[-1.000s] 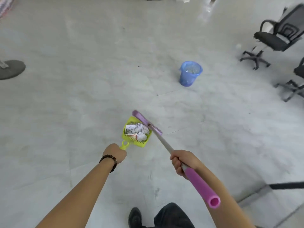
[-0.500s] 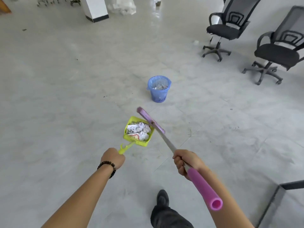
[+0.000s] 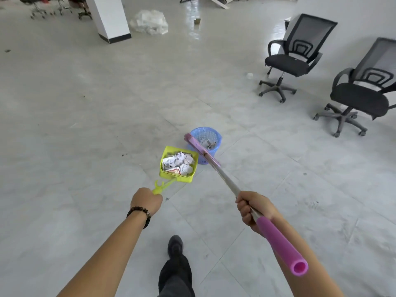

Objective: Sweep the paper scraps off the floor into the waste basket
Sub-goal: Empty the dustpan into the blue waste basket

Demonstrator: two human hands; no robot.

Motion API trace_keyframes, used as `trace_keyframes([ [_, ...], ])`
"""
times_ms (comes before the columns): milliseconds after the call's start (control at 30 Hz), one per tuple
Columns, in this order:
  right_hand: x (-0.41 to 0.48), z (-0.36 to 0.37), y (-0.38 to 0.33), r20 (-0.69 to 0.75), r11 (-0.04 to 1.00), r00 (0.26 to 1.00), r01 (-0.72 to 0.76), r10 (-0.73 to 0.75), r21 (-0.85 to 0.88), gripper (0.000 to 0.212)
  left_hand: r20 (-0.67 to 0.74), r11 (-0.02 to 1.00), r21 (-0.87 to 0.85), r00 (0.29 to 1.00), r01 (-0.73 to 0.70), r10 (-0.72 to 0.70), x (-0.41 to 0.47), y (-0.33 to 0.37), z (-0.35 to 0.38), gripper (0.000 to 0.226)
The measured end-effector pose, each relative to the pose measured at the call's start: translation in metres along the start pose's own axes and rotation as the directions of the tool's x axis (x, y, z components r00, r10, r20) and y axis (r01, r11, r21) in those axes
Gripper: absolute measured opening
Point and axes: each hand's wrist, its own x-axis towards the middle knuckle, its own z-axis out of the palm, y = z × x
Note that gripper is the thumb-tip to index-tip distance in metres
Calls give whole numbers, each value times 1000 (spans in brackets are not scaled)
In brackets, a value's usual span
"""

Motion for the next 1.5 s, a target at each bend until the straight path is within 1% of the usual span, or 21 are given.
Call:
trace_keyframes([
  [100,33,26,-47,-46,998,998,33,-31,48,20,-2,999,2,999,-40,40,66,38,-16,30],
  [233,69,55,-116,-114,992,992,68,-56,107,23,-3,988,83,991,-134,135,145,100,-47,32],
  [367,103,73,-166,-159,985,985,85,-61,151,27,15,936,248,967,-249,253,203,159,-62,30],
  [467,124,76,-191,-194,984,978,102,-72,146,26,63,891,335,950,-308,304,231,193,-60,27],
  [567,147,69,-217,-214,984,975,94,-60,152,22,88,840,431,942,-329,324,255,220,-48,26],
  [667,172,54,-238,-213,984,977,63,-27,166,21,136,750,551,927,-365,350,267,246,-28,7],
  [767,194,37,-250,-189,990,982,5,22,142,19,219,625,670,911,-400,349,262,264,-5,15],
  [800,200,30,-253,-175,990,984,-18,42,137,19,233,616,676,910,-405,343,260,270,2,16],
  [833,206,23,-257,-161,989,985,-43,66,139,20,243,632,666,916,-397,319,260,275,8,15],
  [867,211,16,-261,-146,987,985,-69,90,146,21,254,679,630,926,-377,279,260,280,13,15],
  [900,216,9,-265,-128,982,985,-91,112,164,23,272,759,559,939,-334,213,262,284,17,19],
  [933,221,3,-270,-106,976,986,-109,131,190,24,317,860,441,941,-258,120,264,287,20,25],
  [967,226,-2,-274,-83,967,985,-128,150,221,26,387,949,285,922,-136,16,266,289,23,29],
  [1000,230,-5,-278,-61,958,984,-147,167,248,27,474,992,125,876,28,-84,266,291,26,30],
  [1033,233,-7,-280,-42,951,983,-160,177,265,28,561,981,-9,813,193,-155,266,291,28,29],
  [1100,239,-8,-280,-17,948,984,-167,178,270,27,697,861,-214,690,461,-196,266,290,33,25],
  [1167,244,-6,-278,-8,955,985,-168,175,245,25,771,708,-346,617,615,-158,269,288,41,20],
  [1233,248,-4,-273,4,964,985,-168,171,204,24,811,614,-410,578,675,-93,268,287,53,15],
  [1300,250,-4,-269,-2,971,986,-165,168,173,23,817,582,-452,576,676,-36,264,289,63,13],
  [1367,252,-5,-269,-11,966,986,-163,169,202,24,800,583,-487,600,650,1,263,296,66,12],
  [1500,258,-3,-270,40,909,980,-196,195,369,28,775,634,-497,631,592,19,260,308,51,11],
])
